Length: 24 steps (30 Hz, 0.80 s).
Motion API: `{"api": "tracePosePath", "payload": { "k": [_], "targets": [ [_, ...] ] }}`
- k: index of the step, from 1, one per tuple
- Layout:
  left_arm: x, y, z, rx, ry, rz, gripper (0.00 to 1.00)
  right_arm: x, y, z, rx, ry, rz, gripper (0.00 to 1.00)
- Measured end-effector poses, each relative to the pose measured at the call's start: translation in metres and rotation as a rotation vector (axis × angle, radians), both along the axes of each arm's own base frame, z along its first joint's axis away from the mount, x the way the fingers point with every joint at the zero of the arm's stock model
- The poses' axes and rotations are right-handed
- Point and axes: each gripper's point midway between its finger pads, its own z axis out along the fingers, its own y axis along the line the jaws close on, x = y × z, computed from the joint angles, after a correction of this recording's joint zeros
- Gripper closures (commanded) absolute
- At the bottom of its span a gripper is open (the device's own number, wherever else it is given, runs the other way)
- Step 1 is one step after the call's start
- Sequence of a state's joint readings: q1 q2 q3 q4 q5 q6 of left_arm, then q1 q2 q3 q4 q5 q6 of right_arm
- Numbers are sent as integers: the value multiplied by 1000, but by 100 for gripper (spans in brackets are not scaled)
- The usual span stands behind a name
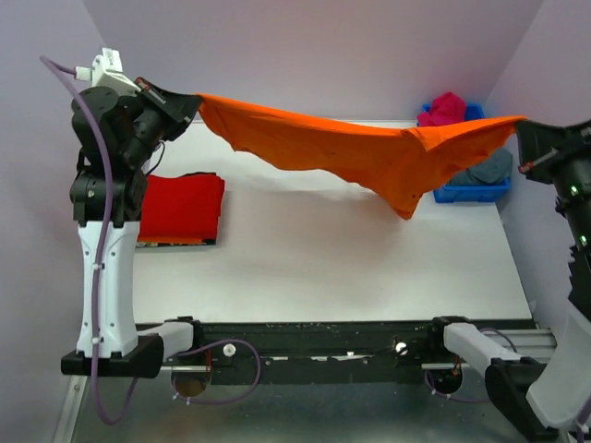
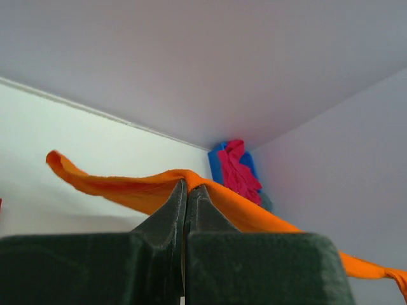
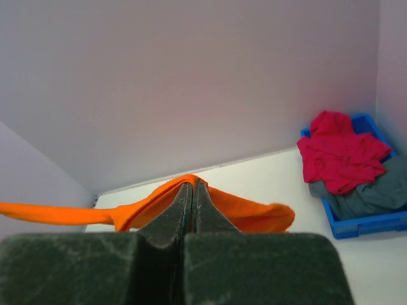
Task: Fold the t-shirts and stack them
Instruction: Flatten out the tshirt
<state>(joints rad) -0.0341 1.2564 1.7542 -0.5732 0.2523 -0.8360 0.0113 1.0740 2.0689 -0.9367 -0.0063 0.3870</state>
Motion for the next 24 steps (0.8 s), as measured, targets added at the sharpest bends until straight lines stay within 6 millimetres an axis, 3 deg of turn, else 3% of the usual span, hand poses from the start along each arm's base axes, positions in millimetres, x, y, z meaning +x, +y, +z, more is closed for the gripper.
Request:
{"api": "tracePosePath", "payload": {
  "k": [5, 7, 9, 11, 14, 16, 17, 20, 21, 22, 24],
  "targets": [
    [-46, 2, 48, -4, -138, 5, 100, -60, -2, 36, -23, -162, -6, 99],
    [-49, 4, 52, -5, -151, 11, 100, -69, -3, 46, -28, -201, -9, 99],
    [-48, 5, 55, -11, -157, 21, 100, -63, -3, 47, -33, -200, -10, 99],
    [-28, 6, 48, -26, -137, 34, 100, -33, -2, 39, -34, -153, -9, 99],
    [16, 5, 23, -45, -75, 45, 100, 37, -1, 13, -28, -31, -3, 99],
    [61, 4, -11, -59, 4, 51, 100, 108, 5, -23, -14, 108, 26, 99],
    [82, 3, -31, -62, 49, 54, 100, 132, 9, -36, -9, 151, 43, 99],
    [139, 1, -108, -71, 226, 62, 100, 217, 18, -104, 29, 343, 97, 99],
    [155, 0, -134, -72, 290, 65, 100, 236, 18, -121, 50, 387, 111, 99],
    [164, 0, -146, -75, 319, 65, 100, 251, 17, -132, 74, 413, 125, 99],
    [181, -1, -154, -78, 356, 65, 100, 264, 9, -131, 142, 408, 157, 99]
  ]
}}
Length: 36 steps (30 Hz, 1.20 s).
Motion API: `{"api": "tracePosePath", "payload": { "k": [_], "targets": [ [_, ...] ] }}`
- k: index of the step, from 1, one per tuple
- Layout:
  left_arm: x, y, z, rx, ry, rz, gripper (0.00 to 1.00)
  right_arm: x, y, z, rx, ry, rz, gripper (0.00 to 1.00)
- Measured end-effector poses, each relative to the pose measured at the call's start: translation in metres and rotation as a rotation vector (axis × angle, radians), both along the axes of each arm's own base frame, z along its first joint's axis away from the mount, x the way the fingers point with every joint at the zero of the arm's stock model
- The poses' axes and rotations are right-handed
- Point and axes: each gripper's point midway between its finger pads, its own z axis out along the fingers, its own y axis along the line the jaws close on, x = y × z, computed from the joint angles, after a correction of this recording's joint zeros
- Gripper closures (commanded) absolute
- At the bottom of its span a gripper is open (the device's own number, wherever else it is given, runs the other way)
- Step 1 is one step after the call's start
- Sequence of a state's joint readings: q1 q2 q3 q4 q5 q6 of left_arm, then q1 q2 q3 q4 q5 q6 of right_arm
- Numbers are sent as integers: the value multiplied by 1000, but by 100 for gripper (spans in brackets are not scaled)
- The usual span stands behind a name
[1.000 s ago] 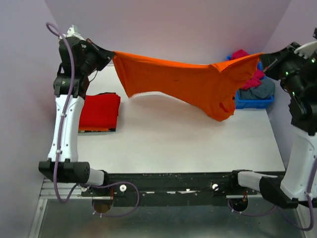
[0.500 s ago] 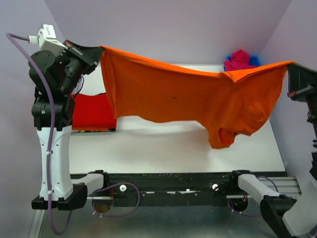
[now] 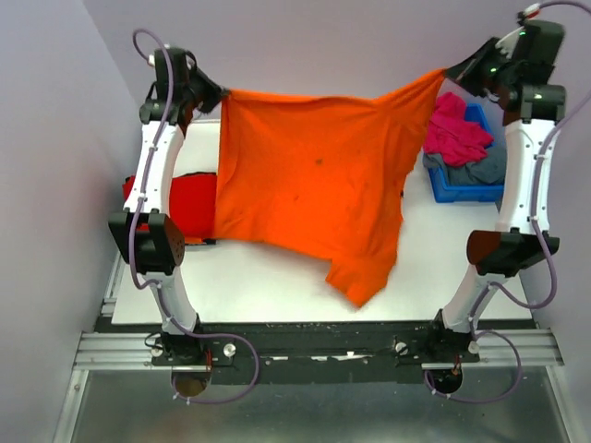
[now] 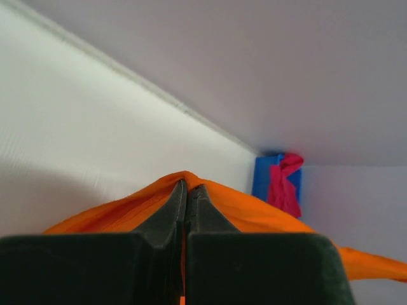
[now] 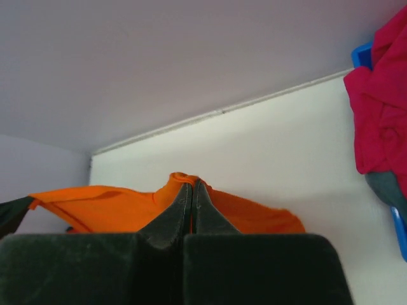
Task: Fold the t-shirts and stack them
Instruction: Flatten out the tshirt
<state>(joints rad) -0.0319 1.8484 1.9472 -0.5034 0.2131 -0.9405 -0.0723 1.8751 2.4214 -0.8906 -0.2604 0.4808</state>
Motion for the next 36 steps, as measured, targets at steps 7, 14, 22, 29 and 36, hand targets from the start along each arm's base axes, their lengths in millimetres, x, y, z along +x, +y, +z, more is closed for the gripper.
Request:
{"api": "tracePosePath", "payload": {
  "k": [7, 14, 22, 29, 36],
  "targets": [
    [-5, 6, 172, -41, -385, -18, 100, -36, -50, 116, 153, -316, 16, 99],
    [-29, 14, 160, -47, -418, -29, 100, -85, -27, 131, 158, -375, 131, 99],
    [-64, -14, -121, -55, 89, -64, 100, -108, -23, -93, 304, 73, 62, 99],
    [-185, -62, -243, -1, 311, -191, 100, -195, -9, -228, 289, 280, -30, 99],
    [-238, -43, -240, 25, 196, -166, 100, -254, -10, -238, 159, 145, -119, 99]
  ]
}}
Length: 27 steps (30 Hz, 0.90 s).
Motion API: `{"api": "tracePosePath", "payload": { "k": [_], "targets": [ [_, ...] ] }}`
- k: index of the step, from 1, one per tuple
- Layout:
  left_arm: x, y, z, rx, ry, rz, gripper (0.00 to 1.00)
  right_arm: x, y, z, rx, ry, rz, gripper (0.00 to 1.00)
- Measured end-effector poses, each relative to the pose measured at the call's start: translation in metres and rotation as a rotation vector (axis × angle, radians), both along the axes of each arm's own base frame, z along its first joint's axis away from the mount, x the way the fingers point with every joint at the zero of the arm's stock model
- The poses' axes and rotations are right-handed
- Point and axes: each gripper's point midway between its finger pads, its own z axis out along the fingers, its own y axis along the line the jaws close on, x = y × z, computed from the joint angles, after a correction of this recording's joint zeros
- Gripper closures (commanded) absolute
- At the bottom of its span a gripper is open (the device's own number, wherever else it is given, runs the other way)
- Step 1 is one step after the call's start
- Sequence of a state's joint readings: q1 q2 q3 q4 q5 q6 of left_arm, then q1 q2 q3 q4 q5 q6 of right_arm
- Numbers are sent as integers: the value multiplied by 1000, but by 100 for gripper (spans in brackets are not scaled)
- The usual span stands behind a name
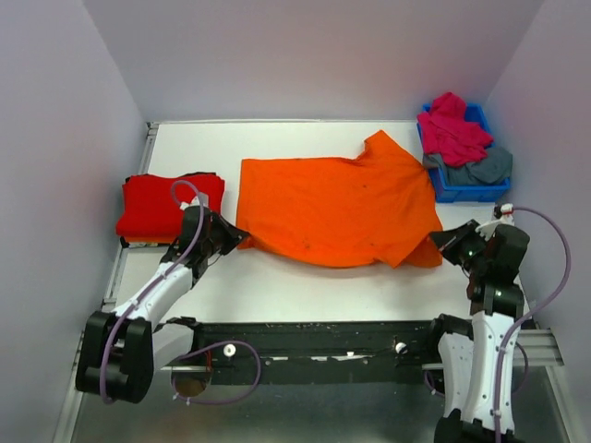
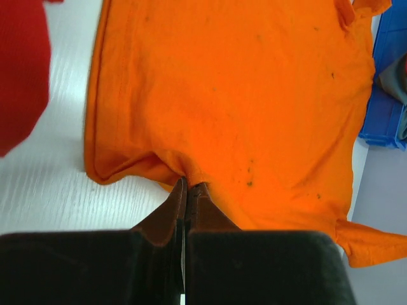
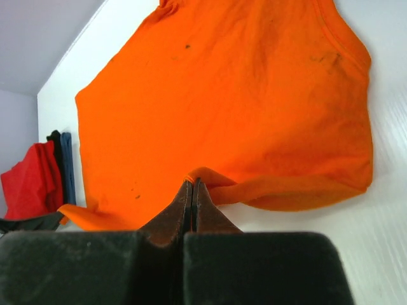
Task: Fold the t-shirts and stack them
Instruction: Flatten out the tshirt, then fold the flattened tshirt in 1/3 of the way
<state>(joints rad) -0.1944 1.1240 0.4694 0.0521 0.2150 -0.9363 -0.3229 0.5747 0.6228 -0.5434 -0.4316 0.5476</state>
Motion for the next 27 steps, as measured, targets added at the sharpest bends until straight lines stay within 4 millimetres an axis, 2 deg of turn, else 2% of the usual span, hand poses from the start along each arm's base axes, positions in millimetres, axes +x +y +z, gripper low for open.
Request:
{"api": "tracePosePath", "payload": {
  "k": [4, 7, 10, 17, 20, 23, 27],
  "targets": [
    [-19, 4, -5, 8, -11, 2, 100, -19, 3, -9, -9, -1, -19, 99],
    [-25, 7, -6, 17, -16, 8, 100, -19, -1, -14, -16, 23, -36, 99],
    [-24, 9, -5, 29, -15, 12, 100, -11, -4, -28, 2, 101, -34, 99],
    [6, 5, 3, 47, 10, 21, 100, 27, -9, -68, 99, 281, -9, 99],
    [21, 2, 1, 34, 25, 32, 100, 51, -16, -64, 116, 292, -9, 99],
    [38, -2, -3, 22, 44, 42, 100, 81, -24, -51, 113, 270, 0, 99],
    [57, -6, -9, 13, 62, 51, 100, 114, -24, -45, 101, 267, 28, 99]
  ]
}}
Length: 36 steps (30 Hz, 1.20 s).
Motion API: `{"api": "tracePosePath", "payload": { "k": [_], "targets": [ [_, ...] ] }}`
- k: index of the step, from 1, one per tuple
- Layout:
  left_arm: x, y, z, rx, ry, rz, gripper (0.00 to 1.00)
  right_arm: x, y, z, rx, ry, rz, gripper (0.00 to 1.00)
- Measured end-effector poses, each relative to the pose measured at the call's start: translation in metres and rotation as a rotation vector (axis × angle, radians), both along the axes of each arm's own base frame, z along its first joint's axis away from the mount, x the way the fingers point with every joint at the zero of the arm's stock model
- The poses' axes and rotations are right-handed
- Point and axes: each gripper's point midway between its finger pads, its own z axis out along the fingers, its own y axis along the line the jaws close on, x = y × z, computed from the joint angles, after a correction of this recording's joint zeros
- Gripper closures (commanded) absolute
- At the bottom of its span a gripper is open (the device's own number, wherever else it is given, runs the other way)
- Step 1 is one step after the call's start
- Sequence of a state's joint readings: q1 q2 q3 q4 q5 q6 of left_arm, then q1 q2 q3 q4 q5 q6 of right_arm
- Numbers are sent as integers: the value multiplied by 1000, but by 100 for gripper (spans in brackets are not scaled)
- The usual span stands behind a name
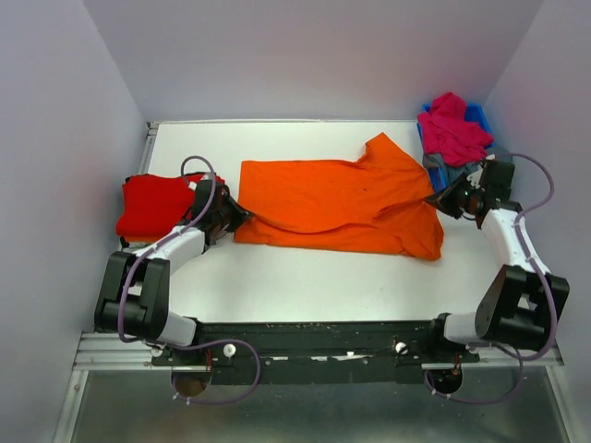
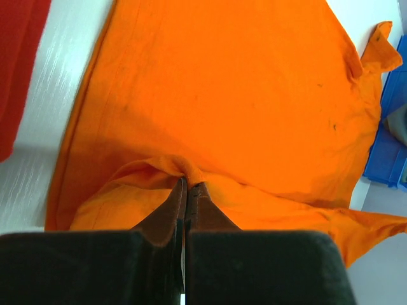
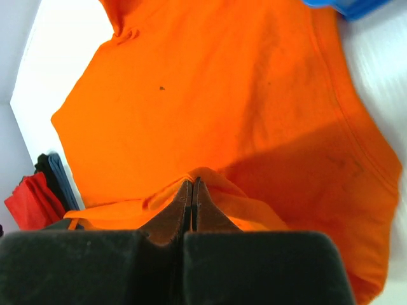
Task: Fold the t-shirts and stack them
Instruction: Fold the flattened tshirt in 1/3 of the way
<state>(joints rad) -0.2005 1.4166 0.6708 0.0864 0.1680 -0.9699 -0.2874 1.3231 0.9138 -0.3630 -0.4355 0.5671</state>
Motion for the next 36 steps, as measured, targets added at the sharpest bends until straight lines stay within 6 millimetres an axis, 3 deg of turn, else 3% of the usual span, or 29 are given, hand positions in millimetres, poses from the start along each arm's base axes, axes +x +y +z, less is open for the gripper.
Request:
{"api": "tracePosePath", "payload": {
  "k": [7, 11, 16, 21, 26, 28, 29, 30, 31, 33, 36],
  "targets": [
    [9, 3, 2, -3, -8, 17, 100, 37, 11, -12, -2, 43, 65, 99],
    [14, 17, 4, -3, -13, 55, 100, 45, 8, -20, -4, 63, 72, 99],
    [18, 28, 6, -4, -21, 84, 100, 56, 8, -11, -21, 42, 91, 99],
    [22, 27, 9, -10, -40, 81, 100, 70, 9, -1, -39, 22, 114, 99],
    [24, 25, 0, -14, -26, 74, 100, 75, 10, -4, -50, 34, 130, 98],
    [26, 25, -3, -13, -18, 74, 100, 75, 10, -7, -52, 46, 131, 91],
    [27, 25, -3, -12, -17, 73, 100, 76, 9, -8, -54, 49, 133, 78],
    [28, 25, -2, -13, -18, 73, 93, 76, 9, -10, -55, 52, 134, 47],
    [30, 24, -2, -13, -20, 73, 72, 77, 9, -11, -56, 56, 134, 25],
    [34, 23, 1, -17, -27, 67, 42, 78, 9, -13, -57, 66, 130, 21],
    [39, 20, 6, -23, -46, 49, 32, 76, 11, -15, -80, 72, 135, 23]
  ]
}}
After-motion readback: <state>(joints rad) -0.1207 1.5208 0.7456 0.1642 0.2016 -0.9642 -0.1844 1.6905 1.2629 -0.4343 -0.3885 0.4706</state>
